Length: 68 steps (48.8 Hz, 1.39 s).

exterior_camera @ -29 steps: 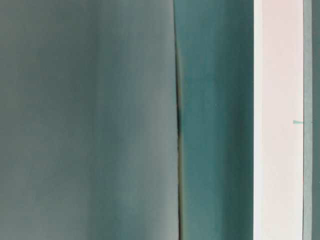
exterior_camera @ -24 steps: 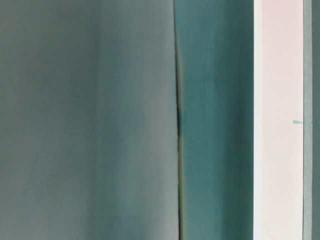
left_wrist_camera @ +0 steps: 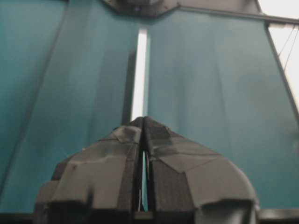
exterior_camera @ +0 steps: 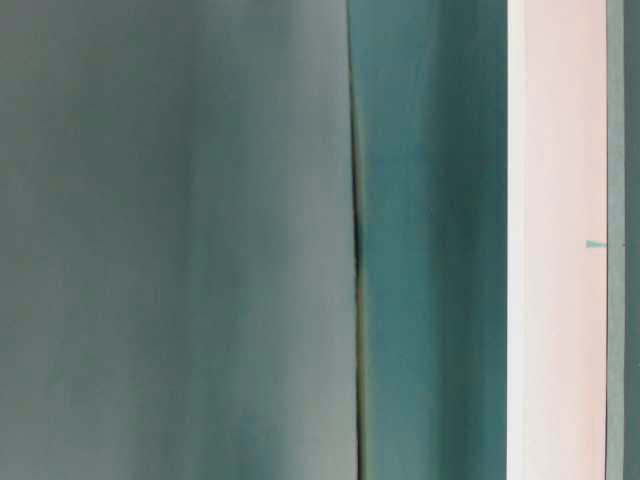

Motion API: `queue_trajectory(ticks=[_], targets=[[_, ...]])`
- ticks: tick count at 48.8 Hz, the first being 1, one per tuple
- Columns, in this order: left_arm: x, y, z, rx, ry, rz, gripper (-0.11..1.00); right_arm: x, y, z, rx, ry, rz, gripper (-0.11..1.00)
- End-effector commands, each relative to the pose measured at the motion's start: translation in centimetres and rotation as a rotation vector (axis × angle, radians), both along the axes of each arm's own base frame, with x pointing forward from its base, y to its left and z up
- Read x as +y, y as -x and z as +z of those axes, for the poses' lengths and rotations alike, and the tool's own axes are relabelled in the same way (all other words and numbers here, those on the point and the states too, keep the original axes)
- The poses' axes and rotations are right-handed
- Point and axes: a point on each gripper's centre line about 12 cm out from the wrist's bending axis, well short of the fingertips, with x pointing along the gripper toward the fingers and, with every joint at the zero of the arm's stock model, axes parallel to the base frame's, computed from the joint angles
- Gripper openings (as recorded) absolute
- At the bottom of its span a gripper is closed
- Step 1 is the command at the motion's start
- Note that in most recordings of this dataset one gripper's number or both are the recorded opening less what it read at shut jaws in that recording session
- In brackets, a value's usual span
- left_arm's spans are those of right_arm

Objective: Lift a wooden board with both hands.
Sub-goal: 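Move both grippers inward over the ends of the white board, then lower both open grippers around the board's two ends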

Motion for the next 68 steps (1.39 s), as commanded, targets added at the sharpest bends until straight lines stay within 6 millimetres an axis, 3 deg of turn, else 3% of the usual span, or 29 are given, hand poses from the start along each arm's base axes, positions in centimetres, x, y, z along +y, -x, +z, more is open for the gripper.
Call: queue_trajectory(ticks=[1, 14, 33, 53, 62, 68], targets=[[0.2, -1.1, 0.9, 0.053, 0.019, 0.014, -0.02, 0.1, -0.4, 0.1, 0.094, -0.025, 0.008, 0.0], [0.2, -3.5, -0.8, 0.309, 0.023, 0.023, -0.02, 0.7, -2.2, -0.8, 0.321, -0.037, 0.063, 0.0], [-0.4, -4.6, -3.0, 0.701, -0.03, -0.024, -0.02, 1.5, -5.1, -2.9, 0.618, -0.01, 0.164, 0.0], [-0.4, -5.0, -3.3, 0.761, -0.096, -0.074, -0.02, 1.5, -7.0, -4.4, 0.792, 0.066, 0.282, 0.0], [-0.1, -4.7, -3.7, 0.774, -0.084, -0.059, 0.01, 1.5, -7.6, -4.7, 0.841, 0.066, 0.298, 0.1], [0.1, -4.5, -4.2, 0.787, -0.064, -0.039, 0.16, 1.5, -7.9, -4.8, 0.842, 0.073, 0.305, 0.33]])
